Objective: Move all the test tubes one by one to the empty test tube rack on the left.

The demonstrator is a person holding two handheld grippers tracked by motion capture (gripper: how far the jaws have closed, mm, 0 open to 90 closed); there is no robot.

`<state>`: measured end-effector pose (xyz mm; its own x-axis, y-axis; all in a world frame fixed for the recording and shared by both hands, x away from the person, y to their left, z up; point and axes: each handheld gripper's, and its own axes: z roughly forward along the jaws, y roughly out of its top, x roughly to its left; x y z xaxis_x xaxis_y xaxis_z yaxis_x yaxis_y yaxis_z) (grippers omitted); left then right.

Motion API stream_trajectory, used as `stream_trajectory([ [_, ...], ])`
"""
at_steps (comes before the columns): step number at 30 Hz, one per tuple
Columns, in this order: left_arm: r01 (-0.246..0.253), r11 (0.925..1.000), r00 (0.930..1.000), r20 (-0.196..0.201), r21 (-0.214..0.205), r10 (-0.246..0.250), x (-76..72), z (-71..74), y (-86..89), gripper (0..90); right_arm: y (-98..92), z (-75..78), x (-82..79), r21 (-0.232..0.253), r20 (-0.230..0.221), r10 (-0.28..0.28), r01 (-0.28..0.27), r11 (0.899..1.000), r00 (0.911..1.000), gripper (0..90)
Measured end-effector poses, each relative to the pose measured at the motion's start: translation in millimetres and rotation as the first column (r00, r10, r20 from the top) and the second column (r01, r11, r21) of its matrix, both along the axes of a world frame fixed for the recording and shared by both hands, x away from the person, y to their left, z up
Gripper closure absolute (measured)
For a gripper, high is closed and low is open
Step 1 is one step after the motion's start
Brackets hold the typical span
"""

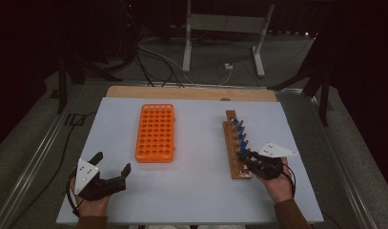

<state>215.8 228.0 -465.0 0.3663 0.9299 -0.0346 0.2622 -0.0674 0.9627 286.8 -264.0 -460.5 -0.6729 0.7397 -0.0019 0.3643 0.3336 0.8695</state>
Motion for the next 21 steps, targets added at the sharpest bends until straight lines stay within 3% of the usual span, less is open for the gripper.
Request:
stream_trajectory([
  [8, 0.051, 0.9987, 0.9986, 0.010, 0.005, -0.051, 0.2, 7.5, -12.5, 0.8, -2.6, 14.3, -0.8, 0.021, 0.005, -0.002, 0.002, 1.000, 1.0000, 76.2],
  [11, 0.105, 0.9945, 0.9944, 0.014, 0.006, -0.105, 2.6, 13.4, -19.9, 0.8, -3.5, 23.3, -1.0, 0.026, 0.004, -0.006, 0.006, 1.000, 1.0000, 76.2],
  [21, 0.162, 0.9866, 0.9867, 0.004, -0.014, -0.162, 8.8, 27.6, -34.7, 0.8, -6.8, 52.4, 0.3, 0.031, -0.001, 0.025, -0.025, 0.999, 0.9997, 76.3],
])
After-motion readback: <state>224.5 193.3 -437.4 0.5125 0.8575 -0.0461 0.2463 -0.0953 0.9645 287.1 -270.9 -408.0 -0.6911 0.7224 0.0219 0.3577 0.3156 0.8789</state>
